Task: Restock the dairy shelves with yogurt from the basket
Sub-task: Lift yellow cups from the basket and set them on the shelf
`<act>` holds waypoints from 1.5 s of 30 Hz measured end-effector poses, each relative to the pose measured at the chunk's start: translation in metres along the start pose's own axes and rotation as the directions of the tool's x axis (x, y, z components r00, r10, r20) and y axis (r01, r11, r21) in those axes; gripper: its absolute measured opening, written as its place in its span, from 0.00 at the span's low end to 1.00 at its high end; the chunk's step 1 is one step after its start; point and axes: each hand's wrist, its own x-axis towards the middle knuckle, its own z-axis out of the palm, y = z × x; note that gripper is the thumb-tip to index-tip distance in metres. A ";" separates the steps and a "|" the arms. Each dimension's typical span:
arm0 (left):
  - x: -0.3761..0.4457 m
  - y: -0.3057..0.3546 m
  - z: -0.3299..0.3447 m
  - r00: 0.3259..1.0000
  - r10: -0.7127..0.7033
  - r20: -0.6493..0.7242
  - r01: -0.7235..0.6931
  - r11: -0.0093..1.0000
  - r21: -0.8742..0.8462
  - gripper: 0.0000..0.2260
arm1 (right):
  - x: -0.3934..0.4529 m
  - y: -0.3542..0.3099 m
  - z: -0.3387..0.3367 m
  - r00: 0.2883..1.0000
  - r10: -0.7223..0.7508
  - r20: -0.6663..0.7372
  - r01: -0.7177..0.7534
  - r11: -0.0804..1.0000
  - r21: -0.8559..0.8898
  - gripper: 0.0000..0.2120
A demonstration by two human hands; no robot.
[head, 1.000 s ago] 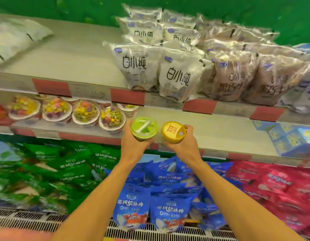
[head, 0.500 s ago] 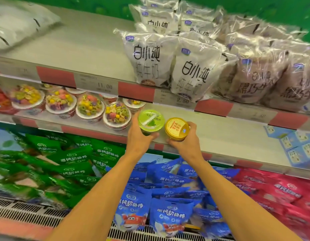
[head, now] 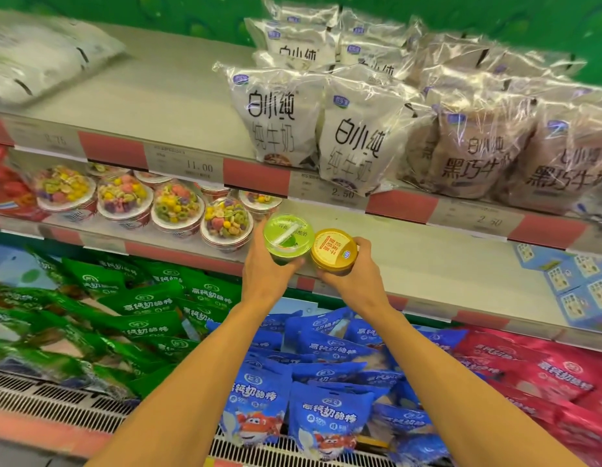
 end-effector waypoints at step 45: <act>-0.032 0.010 0.083 0.972 0.028 -0.232 0.048 0.947 0.316 0.33 | 0.077 -0.085 -0.039 0.879 0.187 0.438 -0.055 0.953 -0.297 0.20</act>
